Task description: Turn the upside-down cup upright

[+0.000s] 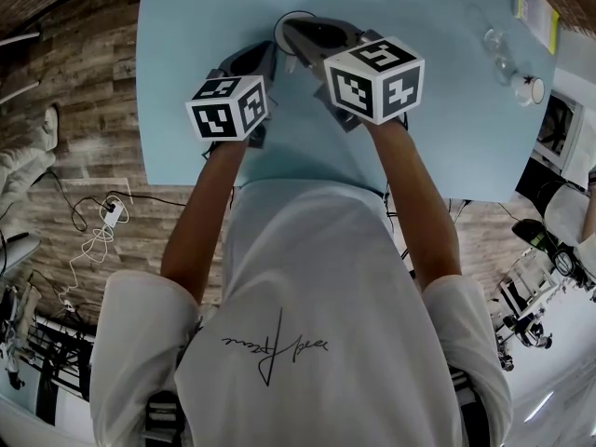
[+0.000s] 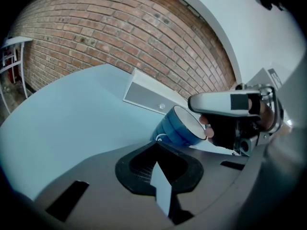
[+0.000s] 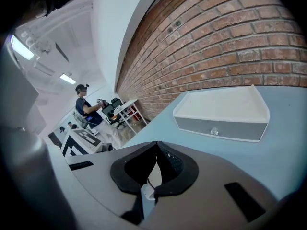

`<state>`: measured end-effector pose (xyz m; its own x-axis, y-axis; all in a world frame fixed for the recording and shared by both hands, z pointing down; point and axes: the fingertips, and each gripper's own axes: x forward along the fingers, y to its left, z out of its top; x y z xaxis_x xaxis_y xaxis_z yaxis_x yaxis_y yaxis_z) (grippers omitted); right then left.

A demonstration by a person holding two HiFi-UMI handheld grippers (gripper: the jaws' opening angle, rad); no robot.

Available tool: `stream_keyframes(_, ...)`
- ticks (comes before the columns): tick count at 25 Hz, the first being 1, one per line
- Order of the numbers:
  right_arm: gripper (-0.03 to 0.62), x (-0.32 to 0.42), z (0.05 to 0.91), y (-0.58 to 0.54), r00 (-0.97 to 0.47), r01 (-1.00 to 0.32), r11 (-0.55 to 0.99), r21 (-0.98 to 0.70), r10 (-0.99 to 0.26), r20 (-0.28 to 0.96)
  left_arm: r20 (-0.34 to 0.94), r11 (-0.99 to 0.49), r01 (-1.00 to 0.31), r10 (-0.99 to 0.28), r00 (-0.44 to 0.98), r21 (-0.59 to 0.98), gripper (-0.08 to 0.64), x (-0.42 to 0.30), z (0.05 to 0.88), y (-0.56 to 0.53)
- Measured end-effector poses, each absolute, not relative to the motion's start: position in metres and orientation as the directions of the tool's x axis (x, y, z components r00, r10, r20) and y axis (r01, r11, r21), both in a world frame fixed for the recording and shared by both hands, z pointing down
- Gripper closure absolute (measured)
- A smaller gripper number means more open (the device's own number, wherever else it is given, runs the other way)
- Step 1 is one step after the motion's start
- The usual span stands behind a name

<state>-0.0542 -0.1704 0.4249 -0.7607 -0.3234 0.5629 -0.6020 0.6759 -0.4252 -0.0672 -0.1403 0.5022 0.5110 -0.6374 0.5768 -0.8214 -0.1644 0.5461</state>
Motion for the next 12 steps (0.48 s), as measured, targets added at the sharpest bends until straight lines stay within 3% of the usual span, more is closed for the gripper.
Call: stream_keyframes(12, 0.571, -0.042, 0.418, -0.168, -0.753, -0.627, 0.65, -0.429, -0.366, 0.547, 0.561, -0.177, -0.828, -0.658, 0.501, 0.532, 0.551, -0.075, 0.49, -0.136)
